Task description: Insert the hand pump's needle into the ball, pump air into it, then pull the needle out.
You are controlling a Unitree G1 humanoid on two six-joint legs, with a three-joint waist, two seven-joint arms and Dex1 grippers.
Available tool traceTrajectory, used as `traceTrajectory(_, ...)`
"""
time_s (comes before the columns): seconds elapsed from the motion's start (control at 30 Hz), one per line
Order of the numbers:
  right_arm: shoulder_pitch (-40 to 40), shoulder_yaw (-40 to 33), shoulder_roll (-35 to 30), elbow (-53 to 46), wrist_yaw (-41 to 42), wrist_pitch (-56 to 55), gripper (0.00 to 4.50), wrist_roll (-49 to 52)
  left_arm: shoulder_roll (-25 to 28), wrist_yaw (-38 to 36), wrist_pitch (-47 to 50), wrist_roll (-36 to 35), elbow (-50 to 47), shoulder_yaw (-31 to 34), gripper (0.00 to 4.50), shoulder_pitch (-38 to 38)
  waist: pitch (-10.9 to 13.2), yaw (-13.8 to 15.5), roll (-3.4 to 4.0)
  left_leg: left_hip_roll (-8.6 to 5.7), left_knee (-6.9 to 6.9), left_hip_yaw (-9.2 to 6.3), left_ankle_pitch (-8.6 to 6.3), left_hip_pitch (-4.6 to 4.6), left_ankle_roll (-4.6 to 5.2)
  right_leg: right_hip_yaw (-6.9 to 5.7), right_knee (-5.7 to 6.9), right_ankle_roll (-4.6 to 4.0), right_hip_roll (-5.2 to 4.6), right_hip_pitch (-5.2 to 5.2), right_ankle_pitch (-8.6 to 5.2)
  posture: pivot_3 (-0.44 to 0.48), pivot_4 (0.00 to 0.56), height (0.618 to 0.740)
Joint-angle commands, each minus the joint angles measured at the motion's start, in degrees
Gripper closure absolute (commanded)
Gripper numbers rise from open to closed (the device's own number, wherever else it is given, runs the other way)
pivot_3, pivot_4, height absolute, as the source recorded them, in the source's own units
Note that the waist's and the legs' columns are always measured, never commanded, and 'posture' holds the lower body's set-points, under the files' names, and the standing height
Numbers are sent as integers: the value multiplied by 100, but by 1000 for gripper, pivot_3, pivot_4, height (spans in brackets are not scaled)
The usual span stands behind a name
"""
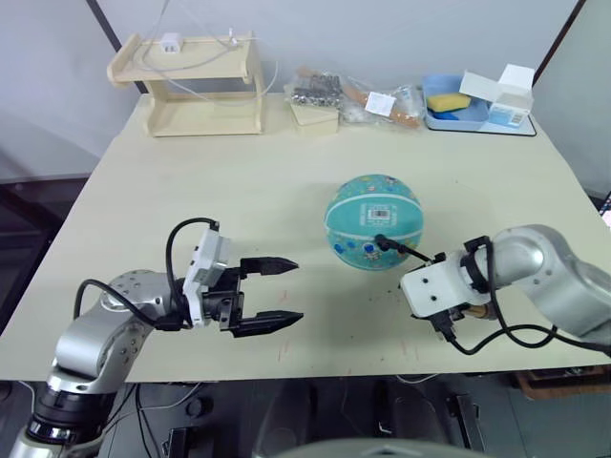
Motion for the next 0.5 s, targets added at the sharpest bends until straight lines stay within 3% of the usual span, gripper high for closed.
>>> traceTrajectory(0.03,223,347,235,747,16,-294,2581,-543,21,91,-25,-12,-319,3,0,-14,0,50,0,-8,0,-6,2,-1,-3,10,1,0,0,2,0,0,150,740)
traceTrajectory(0.17,401,227,588,1166,-32,-538,2581,-549,47,402,311,-213,-635,-1,0,-238,0,95,-1,-29,3,-28,9,-10,-10,39,11,8,1,1,-5,0,150,740)
traceTrajectory(0.2,464,148,625,1206,-34,-586,1598,-529,69,462,403,-287,-697,32,0,-291,0,89,-1,-33,4,-25,10,-7,-11,50,20,12,0,0,-7,0,150,740)
traceTrajectory(0.23,570,-33,664,1169,-112,-614,1387,-437,107,524,522,-391,-774,89,0,-358,0,84,-1,-33,5,-24,10,-6,-12,53,22,12,1,0,-7,0,150,740)
traceTrajectory(0.27,665,-206,701,1100,-193,-603,765,-360,151,570,623,-496,-842,154,0,-402,0,74,0,-33,5,-26,11,-4,-12,53,28,13,1,-1,-8,0,150,740)
traceTrajectory(0.33,835,-506,704,883,-255,-580,27,-180,240,623,771,-682,-932,282,0,-441,1,34,1,-33,5,-23,11,-2,-13,57,37,16,1,-5,-10,0,150,740)
traceTrajectory(0.5,1590,-1618,875,-224,-463,80,27,882,493,552,941,-969,-906,577,0,-504,1,-38,1,-32,5,-32,12,3,-15,56,46,19,3,-5,-12,0,150,740)
